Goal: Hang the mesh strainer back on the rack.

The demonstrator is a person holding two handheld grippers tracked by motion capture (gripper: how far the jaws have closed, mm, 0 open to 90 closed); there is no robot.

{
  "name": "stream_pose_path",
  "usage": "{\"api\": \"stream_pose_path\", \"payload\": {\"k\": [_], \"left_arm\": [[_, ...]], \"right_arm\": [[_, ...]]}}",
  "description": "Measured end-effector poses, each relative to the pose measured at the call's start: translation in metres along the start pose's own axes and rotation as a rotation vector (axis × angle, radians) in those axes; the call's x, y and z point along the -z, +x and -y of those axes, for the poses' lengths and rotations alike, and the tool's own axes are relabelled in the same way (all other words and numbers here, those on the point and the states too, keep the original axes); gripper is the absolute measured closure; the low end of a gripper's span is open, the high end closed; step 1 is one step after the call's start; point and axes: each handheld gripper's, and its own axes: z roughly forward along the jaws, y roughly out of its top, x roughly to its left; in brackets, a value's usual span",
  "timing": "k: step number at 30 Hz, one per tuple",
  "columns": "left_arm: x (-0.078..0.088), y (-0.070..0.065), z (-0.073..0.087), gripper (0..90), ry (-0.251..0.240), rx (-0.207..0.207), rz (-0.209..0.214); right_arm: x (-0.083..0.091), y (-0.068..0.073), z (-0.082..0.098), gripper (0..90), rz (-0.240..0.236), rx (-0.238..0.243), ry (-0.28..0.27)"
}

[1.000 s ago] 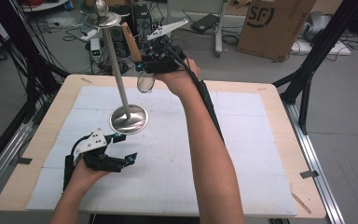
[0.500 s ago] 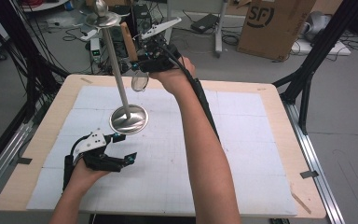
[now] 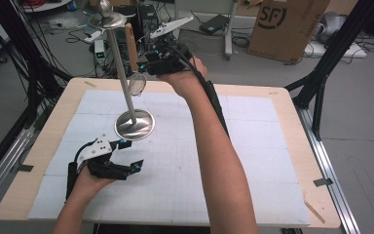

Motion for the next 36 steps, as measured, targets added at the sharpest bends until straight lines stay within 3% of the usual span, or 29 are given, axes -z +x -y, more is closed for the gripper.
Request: {"api": "stream_pose_path", "payload": {"k": [11, 22, 24, 28, 32, 35, 36], "left_arm": [[0.0, -0.003, -0.002, 17.0, 0.007, -0.015, -0.007], [0.0, -0.003, -0.001, 17.0, 0.016, -0.019, -0.014], [0.0, -0.004, -0.001, 17.0, 0.014, -0.019, -0.013], [0.0, -0.004, -0.001, 17.0, 0.017, -0.02, -0.012], [0.0, -0.004, -0.001, 17.0, 0.017, -0.02, -0.014], [0.0, -0.004, -0.001, 17.0, 0.018, -0.02, -0.016], [0.0, -0.004, -0.001, 17.0, 0.019, -0.019, -0.016]], "right_arm": [[0.032, 0.009, 0.008, 50.4, -0.002, 0.049, -0.033], [0.06, 0.006, 0.033, 48.0, -0.008, 0.041, -0.074], [0.065, 0.006, 0.037, 47.4, 0.002, 0.065, -0.09], [0.076, 0.01, 0.047, 46.5, -0.01, 0.051, -0.086], [0.083, 0.009, 0.059, 45.7, 0.004, 0.089, -0.09], [0.089, 0.01, 0.068, 45.0, -0.002, 0.073, -0.077], [0.09, 0.009, 0.07, 44.9, 0.007, 0.099, -0.089]]}}
